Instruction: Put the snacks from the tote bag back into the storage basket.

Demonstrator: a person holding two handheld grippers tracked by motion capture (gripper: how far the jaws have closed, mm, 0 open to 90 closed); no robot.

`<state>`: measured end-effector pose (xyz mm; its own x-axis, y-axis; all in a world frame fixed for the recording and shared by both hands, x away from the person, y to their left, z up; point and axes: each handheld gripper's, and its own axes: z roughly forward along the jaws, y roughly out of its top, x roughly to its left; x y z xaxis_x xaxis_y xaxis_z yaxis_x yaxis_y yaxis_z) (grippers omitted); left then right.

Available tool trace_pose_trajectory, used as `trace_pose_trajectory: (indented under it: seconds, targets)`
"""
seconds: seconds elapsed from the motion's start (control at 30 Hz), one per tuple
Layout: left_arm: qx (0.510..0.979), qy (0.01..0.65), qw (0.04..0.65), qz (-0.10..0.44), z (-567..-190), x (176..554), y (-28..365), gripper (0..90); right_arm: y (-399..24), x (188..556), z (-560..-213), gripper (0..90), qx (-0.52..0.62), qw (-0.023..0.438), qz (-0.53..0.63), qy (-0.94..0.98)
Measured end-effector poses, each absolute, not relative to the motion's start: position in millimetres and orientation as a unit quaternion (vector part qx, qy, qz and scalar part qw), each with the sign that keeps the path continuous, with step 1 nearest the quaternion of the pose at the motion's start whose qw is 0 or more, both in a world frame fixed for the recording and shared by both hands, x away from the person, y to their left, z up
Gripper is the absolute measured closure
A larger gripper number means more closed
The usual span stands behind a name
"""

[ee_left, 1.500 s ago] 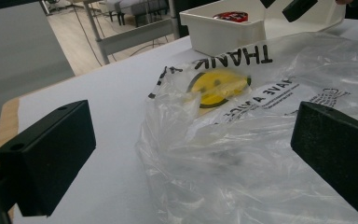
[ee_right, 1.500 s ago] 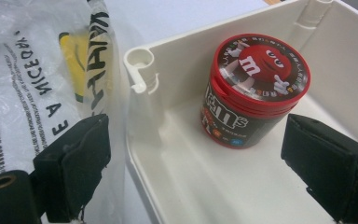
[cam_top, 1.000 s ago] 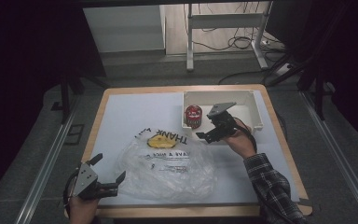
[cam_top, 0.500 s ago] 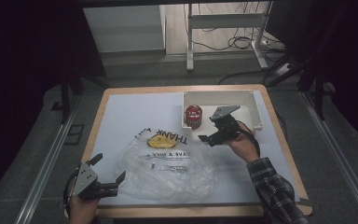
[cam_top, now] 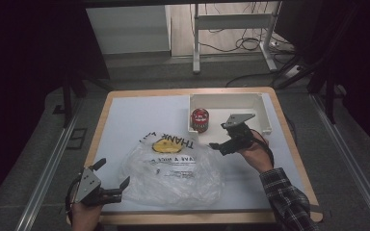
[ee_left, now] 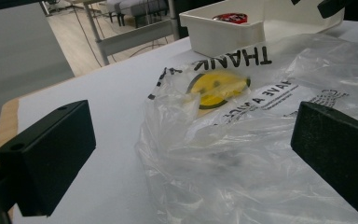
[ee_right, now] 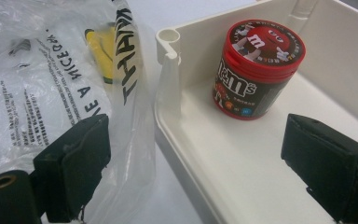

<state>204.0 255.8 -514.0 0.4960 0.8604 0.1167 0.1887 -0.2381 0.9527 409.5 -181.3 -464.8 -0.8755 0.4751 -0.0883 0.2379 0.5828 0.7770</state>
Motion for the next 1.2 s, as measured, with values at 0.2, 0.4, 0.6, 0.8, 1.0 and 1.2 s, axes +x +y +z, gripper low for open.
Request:
trace_pose_trajectory:
  seconds: [0.2,0.4,0.6,0.8,1.0,1.2]
  targets:
    - [0.709,0.369,0.495,0.340,-513.9,203.9,255.6,0.0,-184.7,403.2,-467.5,8.6,0.203,0.142,0.412,0.877]
    - [0.709,0.369,0.495,0.340,-513.9,203.8,255.7,0.0,-186.7,397.3,-469.2,8.6,0.204,0.140,0.413,0.877]
    - [0.710,0.368,0.496,0.340,-513.8,203.8,255.5,0.0,-191.7,388.6,-469.6,8.6,0.202,0.143,0.422,0.872]
    - [0.710,0.367,0.496,0.340,-513.8,203.8,255.4,0.0,-197.6,380.4,-470.7,8.6,0.203,0.150,0.431,0.866]
    - [0.711,0.367,0.495,0.339,-513.9,204.0,255.3,0.0,-202.6,375.1,-471.5,8.6,0.206,0.152,0.436,0.863]
    - [0.711,0.367,0.495,0.338,-513.9,204.0,255.2,0.0,-208.4,368.3,-473.0,8.6,0.211,0.155,0.441,0.858]
